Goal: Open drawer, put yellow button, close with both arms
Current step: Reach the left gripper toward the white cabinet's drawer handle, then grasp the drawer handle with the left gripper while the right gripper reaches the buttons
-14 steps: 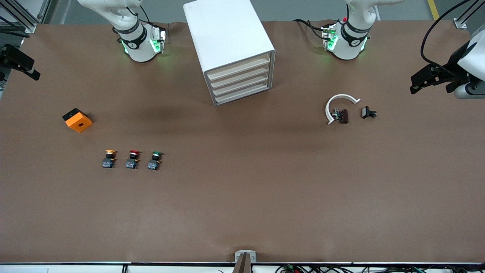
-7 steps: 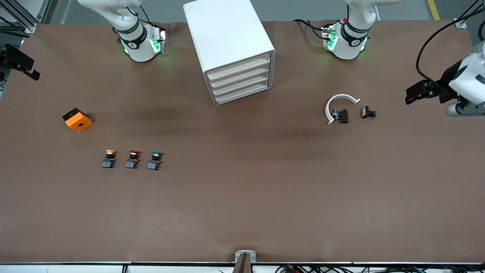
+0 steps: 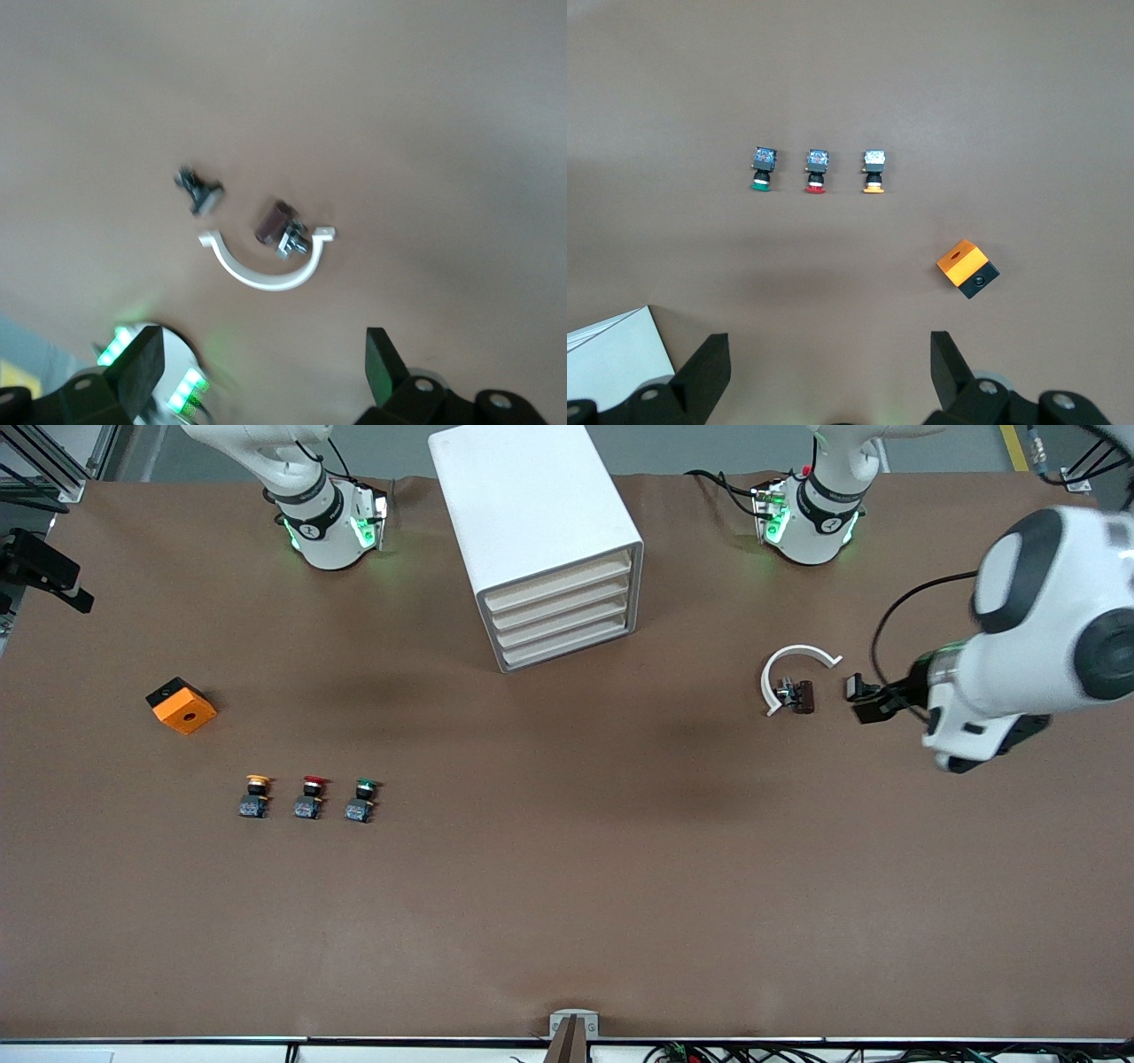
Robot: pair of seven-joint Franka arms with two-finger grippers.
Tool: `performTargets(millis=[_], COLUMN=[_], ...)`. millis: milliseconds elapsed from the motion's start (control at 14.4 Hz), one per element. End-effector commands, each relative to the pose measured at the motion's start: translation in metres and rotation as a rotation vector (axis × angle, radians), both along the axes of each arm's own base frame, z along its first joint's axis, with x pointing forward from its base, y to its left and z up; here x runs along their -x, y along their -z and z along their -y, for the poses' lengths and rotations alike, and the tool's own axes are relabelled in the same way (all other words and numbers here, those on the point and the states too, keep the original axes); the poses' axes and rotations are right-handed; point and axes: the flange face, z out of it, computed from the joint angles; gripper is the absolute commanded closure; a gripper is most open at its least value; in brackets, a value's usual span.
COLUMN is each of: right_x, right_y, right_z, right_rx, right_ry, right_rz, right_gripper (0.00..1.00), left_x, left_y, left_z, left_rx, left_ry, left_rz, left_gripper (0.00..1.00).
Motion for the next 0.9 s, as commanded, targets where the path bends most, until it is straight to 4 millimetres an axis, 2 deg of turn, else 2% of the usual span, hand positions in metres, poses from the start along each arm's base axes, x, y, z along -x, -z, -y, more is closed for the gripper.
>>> performTargets(millis=[0, 209, 348, 626, 696, 835], right_x=[0.002, 0.001, -0.004, -0.016, -0.024, -0.031], right_y=[-0.006, -0.01, -0.008, 0.009, 0.023, 0.031], right_z=[0.002, 0.008, 0.009, 0.009, 0.008, 0.008], right_rx=[0.001, 0.0, 0.001, -0.004, -0.006, -0.002], right_ry=[-0.004, 0.007, 0.018, 0.024, 0.02, 0.018], right_rz=[0.012, 0.019, 0.019, -0.014, -0.045, -0.058], right_gripper=[0.0, 0.0, 0.0, 0.0, 0.0, 0.0], left_x=[0.006, 0.009, 0.017, 0.032, 0.037, 0.057], left_y=[0.044, 0.1, 0.138, 0.164, 0.168, 0.181], left_z=[0.062, 0.125, 0.15, 0.179, 0.188, 0.219], left_rx=[-0.193, -0.393, -0.489, -0.4, -0.419, -0.478], left_ry=[-0.313, -0.567, -0.656, -0.758, -0.782, -0.812], left_rz=[-0.054, -0.065, -0.089, -0.319, -0.335, -0.357], left_gripper=[0.0, 0.0, 0.0, 0.0, 0.0, 0.0])
